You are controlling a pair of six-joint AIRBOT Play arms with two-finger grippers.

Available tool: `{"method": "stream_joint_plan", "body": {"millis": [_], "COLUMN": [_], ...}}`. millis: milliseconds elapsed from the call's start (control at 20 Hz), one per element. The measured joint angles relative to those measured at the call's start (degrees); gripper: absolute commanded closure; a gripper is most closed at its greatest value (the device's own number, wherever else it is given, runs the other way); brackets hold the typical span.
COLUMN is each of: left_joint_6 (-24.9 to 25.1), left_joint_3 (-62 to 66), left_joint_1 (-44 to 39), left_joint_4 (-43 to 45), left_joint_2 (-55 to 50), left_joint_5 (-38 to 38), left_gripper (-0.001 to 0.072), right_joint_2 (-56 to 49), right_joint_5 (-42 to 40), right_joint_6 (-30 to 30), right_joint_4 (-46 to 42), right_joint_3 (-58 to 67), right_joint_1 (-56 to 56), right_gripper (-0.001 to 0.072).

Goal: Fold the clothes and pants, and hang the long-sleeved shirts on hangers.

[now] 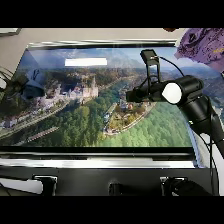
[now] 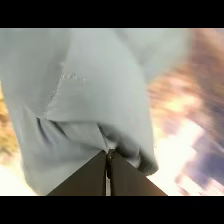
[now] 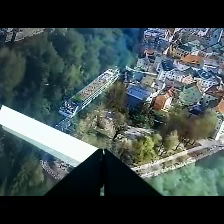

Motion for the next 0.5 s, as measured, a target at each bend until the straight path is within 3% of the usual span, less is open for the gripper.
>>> {"method": "stream_joint_plan", "body": {"millis": [300,500], "left_joint_6": [1.03,1.22], "left_joint_3": [0.26,0.26], "left_joint_1": [-6.93,-17.11], "left_joint_4": [-4.92,-8.11], "left_joint_2": [9.55,12.55], "left_joint_5": [-10.27,-17.73], "left_gripper": [0.0694,0.0692], "right_joint_2": [0.00,0.07], "right_joint_5": [1.36,2.82], "right_joint_6": [0.00,0.85], "right_joint_4": [0.09,0.26], "right_joint_3": [0.02,0.04], "right_joint_1": [0.00,0.00], "right_gripper": [0.0682,0.0682]}}
